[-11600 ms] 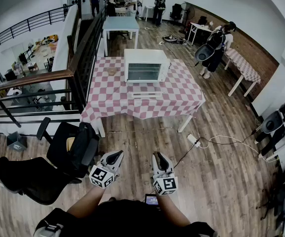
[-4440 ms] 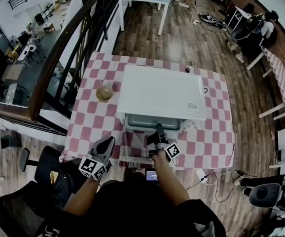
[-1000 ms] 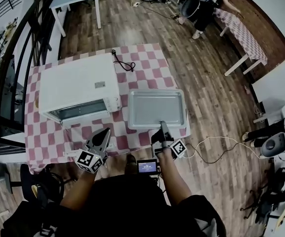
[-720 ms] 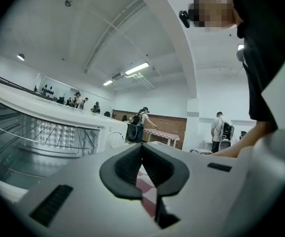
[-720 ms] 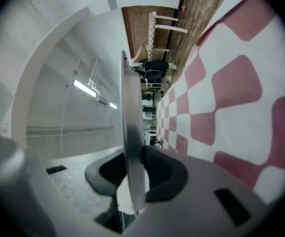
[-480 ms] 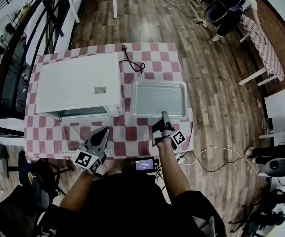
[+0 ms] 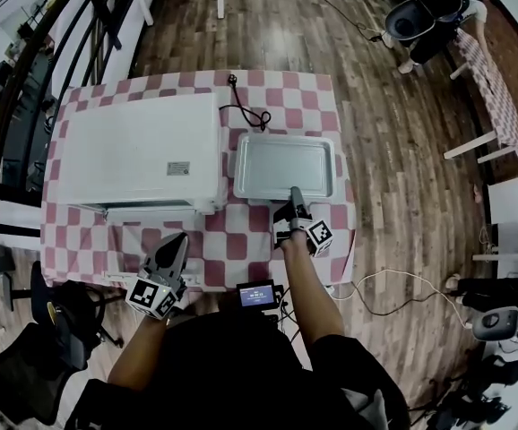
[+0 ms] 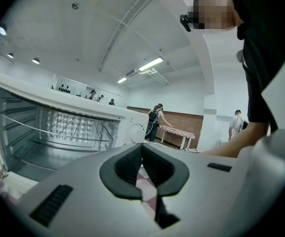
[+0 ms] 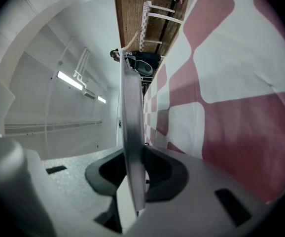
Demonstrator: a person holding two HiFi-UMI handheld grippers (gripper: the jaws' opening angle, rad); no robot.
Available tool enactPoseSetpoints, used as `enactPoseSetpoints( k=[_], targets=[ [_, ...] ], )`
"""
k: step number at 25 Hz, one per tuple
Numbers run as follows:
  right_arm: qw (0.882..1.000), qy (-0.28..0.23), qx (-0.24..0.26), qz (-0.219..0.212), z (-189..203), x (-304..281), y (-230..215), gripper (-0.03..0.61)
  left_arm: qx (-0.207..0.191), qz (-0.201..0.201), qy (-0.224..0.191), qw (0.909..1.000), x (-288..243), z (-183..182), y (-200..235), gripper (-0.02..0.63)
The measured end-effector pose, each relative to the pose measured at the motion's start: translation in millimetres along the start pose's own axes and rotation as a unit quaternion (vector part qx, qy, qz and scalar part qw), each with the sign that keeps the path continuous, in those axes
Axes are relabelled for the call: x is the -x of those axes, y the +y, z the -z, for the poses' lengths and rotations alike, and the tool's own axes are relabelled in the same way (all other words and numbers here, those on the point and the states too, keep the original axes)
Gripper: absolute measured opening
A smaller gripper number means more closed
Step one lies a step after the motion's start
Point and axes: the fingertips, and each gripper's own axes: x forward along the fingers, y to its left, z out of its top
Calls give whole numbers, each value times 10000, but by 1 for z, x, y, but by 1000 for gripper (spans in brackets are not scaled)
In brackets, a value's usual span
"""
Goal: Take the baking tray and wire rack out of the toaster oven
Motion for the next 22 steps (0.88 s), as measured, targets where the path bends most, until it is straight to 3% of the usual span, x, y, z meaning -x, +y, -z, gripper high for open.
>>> enactPoseSetpoints(
  k=[15, 22],
  targets=[
    [9987, -65, -99, 504, -9, -35, -13, 86, 60, -402, -38, 9992, 15, -1, 13, -6],
    [9936, 316, 382, 1018, -6, -35, -19, 91, 62, -295, -12, 9995, 15, 1, 5, -6]
  ],
)
